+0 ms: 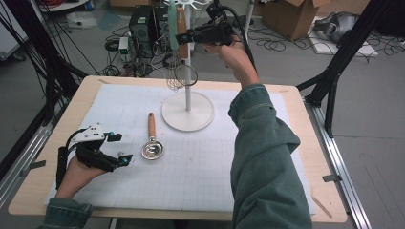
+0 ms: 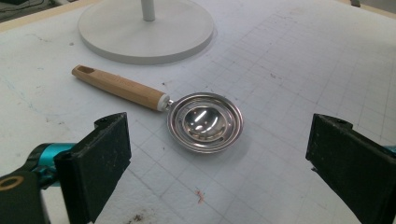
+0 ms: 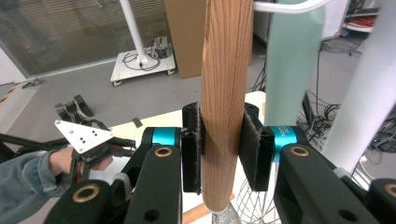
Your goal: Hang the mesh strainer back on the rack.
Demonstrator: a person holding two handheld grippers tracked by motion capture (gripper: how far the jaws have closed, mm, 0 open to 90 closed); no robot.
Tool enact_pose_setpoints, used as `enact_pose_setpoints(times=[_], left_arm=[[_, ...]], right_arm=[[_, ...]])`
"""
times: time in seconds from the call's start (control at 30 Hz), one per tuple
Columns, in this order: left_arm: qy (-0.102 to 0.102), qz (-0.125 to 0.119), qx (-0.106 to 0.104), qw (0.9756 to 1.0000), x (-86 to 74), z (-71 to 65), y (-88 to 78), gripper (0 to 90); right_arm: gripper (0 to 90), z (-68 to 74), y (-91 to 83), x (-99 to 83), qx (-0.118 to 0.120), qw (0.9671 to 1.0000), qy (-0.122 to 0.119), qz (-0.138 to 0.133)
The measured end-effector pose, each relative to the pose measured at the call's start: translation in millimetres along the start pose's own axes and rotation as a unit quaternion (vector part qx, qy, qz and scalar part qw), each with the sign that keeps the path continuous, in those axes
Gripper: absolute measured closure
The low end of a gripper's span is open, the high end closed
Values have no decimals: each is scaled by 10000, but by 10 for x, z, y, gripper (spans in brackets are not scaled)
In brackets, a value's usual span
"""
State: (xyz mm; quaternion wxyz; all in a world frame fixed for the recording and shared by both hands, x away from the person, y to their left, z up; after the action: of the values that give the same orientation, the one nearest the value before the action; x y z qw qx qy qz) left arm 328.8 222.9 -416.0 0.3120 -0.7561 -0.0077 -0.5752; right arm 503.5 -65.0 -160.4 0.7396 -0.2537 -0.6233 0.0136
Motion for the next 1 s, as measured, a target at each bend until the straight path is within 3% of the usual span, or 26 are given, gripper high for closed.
enact_pose_setpoints(times=[0.4, 0.73, 1.0], left_arm=[[4, -39, -22, 10000, 11, 1, -10, 71], [-4, -55, -20, 10000, 7, 6, -15, 72], [-5, -28, -30, 10000, -7, 24, -5, 71]], right_arm=[[720, -110, 48, -32, -131, 9999, 89, 18], [711, -156, 33, -81, -353, 9992, 130, -146], [699, -151, 20, -90, -380, 9990, 124, -209]])
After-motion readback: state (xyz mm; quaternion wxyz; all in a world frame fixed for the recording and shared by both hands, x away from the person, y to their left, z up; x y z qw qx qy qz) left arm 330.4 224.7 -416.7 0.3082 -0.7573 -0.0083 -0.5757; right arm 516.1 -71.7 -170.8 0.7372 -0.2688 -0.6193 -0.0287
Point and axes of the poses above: each handheld gripper's, and its own axes: y roughly forward along the jaws, x roughly out of its top, z roughly to its left, the point moved 5 cm from there along y, roughly forward along the jaws, and after that the axes turned 7 degrees about -x, right-handed, at the moved point
